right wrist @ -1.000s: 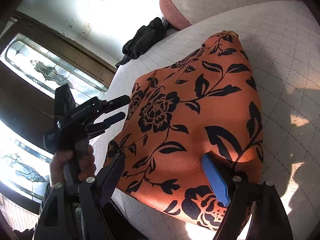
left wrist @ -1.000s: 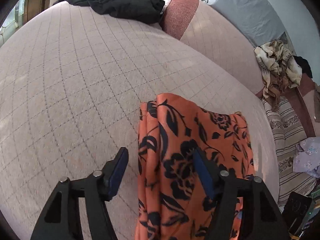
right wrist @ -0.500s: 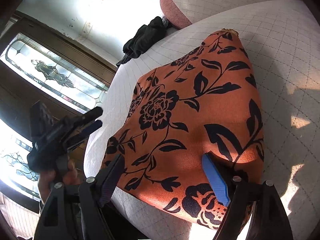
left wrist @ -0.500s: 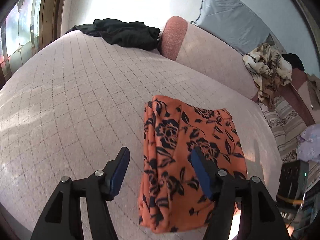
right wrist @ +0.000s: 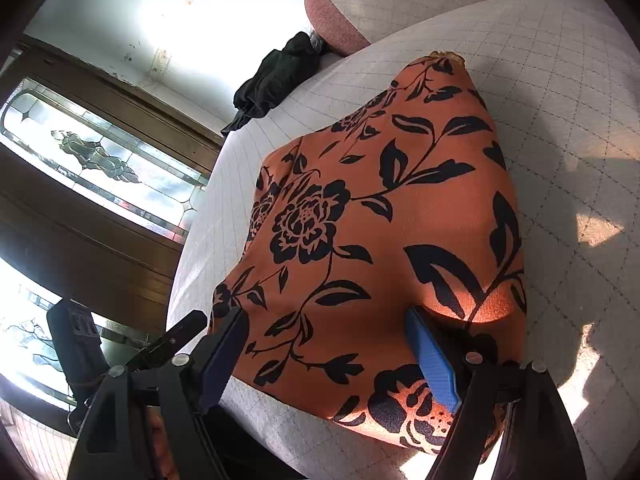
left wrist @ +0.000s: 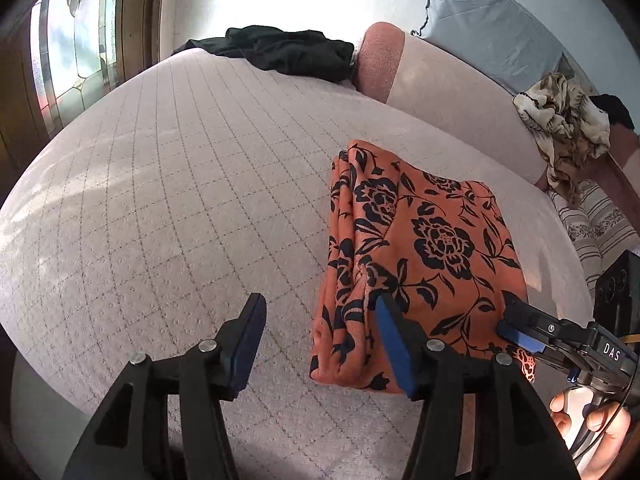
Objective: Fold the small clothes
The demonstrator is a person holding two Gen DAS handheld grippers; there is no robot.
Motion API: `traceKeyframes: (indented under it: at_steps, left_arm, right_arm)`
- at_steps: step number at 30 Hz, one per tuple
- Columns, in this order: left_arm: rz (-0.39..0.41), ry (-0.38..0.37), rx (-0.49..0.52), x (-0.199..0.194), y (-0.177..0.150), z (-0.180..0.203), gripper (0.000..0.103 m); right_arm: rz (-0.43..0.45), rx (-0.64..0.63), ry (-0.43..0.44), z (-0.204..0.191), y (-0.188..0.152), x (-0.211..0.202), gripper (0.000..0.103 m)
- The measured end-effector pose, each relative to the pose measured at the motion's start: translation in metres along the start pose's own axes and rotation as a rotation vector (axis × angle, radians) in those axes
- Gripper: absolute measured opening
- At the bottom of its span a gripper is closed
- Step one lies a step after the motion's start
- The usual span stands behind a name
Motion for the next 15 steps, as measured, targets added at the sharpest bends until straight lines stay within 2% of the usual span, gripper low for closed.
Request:
traceKeyframes:
  at_steps: [3,15]
  left_arm:
    - [0.017,0.028,0.019,-0.0015,0.0030,0.0021,0.066]
    - [0.013,0.035,0.022,0.0056,0.0087,0.0063,0.067]
  right_arm:
    - [-0.004,-0.001,-0.012,-0.0018,-0.0009,0.0010,0.083]
    - [-0.010,0.001,-0.008,-0.0040,-0.0009,0.0025,0.086]
Point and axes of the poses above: each gripper's, at about its wrist camera, not at the fingertips, and x roughly the way its jaws point, z to its right, y to its top, the point moved 6 cm from there along x, roughly the way its jaws point, and after that the axes turned 8 degrees about y, right-handed, at the moved point
